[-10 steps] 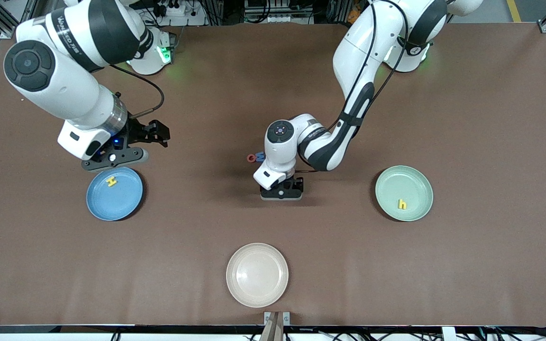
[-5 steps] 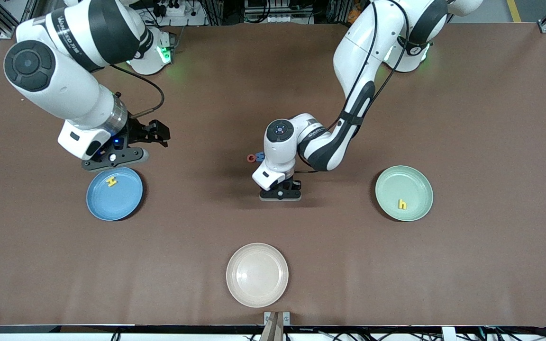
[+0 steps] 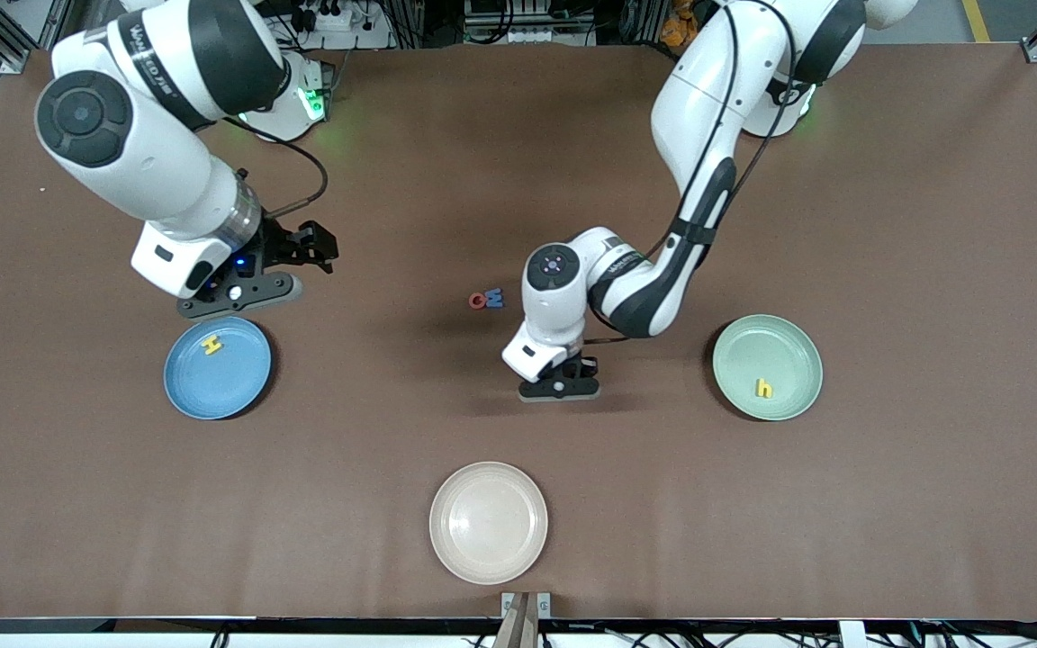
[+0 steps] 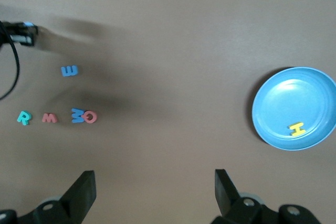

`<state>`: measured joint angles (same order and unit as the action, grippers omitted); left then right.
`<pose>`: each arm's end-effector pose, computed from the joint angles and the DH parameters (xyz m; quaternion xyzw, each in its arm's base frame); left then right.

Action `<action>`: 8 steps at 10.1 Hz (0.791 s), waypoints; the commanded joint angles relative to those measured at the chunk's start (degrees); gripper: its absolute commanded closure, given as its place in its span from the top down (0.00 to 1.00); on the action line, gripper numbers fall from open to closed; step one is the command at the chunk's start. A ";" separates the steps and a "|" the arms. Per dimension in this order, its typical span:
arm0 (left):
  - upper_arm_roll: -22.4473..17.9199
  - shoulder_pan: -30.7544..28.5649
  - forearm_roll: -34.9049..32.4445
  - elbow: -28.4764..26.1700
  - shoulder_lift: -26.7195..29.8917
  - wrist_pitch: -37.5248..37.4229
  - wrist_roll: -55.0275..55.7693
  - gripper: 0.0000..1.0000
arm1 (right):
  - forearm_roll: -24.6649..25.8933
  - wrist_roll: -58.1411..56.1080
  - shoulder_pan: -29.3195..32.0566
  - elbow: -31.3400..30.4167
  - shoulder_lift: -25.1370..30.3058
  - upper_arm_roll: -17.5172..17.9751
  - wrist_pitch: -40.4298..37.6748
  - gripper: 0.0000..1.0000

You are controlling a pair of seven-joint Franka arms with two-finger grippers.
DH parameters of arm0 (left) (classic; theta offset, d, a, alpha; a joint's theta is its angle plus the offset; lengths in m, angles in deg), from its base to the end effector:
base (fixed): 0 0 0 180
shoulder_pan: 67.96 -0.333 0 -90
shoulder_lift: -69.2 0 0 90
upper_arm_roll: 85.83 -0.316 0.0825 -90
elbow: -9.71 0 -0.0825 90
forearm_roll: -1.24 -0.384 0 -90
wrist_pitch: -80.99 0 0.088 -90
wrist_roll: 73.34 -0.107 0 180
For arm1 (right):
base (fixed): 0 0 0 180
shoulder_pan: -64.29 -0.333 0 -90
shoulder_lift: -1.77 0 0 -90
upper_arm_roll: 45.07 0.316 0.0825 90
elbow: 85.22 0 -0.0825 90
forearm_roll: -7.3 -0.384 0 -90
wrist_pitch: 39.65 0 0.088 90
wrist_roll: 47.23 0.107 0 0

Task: Sort uppercase to blue plate, lowercase to green plate
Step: 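Place the blue 6 on the green plate while the right gripper reaches letters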

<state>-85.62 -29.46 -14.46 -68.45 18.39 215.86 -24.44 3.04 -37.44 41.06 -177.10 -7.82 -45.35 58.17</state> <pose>0.5851 -0.4634 0.1944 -0.9936 0.0023 -0.1062 0.0370 0.5569 0.2436 0.5232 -0.9929 -0.1083 0.0407 0.0258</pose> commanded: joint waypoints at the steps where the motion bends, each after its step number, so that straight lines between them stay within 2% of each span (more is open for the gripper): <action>1: 0.93 -3.77 0.41 -5.22 5.18 -3.29 -5.81 0.00 | 0.04 5.65 -4.08 0.22 -1.56 -0.07 1.13 1.00; 3: 3.02 -10.86 0.41 -15.31 12.89 -3.21 -13.96 0.00 | 0.22 7.26 -7.34 0.22 -4.36 -0.07 3.85 1.00; 5: 10.56 -23.94 0.41 -23.84 19.67 -3.21 -22.41 0.00 | 1.35 5.08 -10.85 0.22 -7.09 0.02 7.02 1.00; 6: 13.30 -29.66 0.41 -26.49 21.70 -3.38 -27.06 0.00 | 2.75 -0.42 -12.87 0.22 -8.41 0.02 8.60 0.99; 8: 14.73 -36.81 0.41 -29.15 25.14 -7.66 -37.16 0.00 | 3.11 -12.28 -15.26 0.22 -11.04 0.02 12.38 0.95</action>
<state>-72.74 -62.07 -14.42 -92.98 38.94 210.74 -55.71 5.09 -42.15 27.06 -177.61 -17.09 -45.01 68.77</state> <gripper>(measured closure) 0.727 0.040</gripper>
